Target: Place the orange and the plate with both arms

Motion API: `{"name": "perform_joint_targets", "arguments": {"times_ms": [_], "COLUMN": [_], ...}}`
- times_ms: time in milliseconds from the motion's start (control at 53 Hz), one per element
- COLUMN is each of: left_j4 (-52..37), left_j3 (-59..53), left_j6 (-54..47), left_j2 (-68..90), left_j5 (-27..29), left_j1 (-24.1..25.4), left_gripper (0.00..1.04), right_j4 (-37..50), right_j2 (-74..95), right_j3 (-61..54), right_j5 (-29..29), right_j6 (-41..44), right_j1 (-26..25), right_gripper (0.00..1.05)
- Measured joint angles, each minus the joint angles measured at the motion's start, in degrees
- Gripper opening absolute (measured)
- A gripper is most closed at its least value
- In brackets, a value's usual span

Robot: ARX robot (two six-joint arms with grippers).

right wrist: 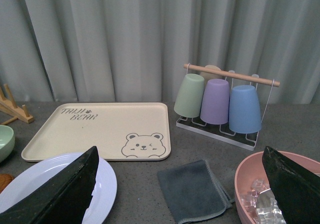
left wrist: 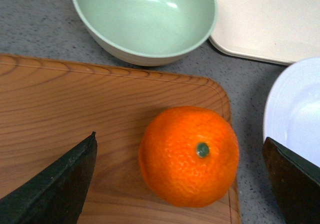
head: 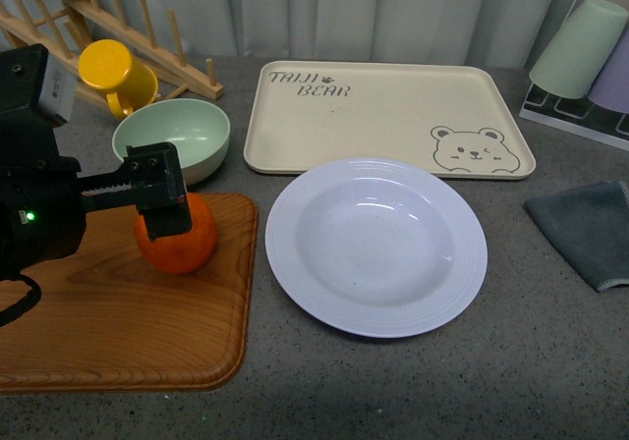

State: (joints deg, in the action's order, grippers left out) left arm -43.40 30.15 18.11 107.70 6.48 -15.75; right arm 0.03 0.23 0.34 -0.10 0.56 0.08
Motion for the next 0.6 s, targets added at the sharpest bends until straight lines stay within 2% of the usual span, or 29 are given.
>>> {"name": "perform_joint_targets", "arguments": {"times_ms": [132,509,604], "left_j4": [0.28,-0.22,-0.13], "left_j3": [1.27,2.69,3.04], "left_j6": [0.0,0.17,0.31], "left_j2": [1.97,7.89,8.11], "left_j5": [-2.64,-3.34,-3.28], "left_j1": [-0.44,-0.81,-0.77], "left_gripper": [0.98,0.98,0.86], "right_j4": [0.0,0.0,0.0], "right_j2": [0.0,0.0,0.0], "right_j3": [0.0,0.0,0.0], "right_j5": [0.0,0.0,0.0], "right_j6": [0.0,0.0,0.0], "right_j1": [0.0,0.0,0.0], "right_gripper": [0.96,0.96,0.96]}}
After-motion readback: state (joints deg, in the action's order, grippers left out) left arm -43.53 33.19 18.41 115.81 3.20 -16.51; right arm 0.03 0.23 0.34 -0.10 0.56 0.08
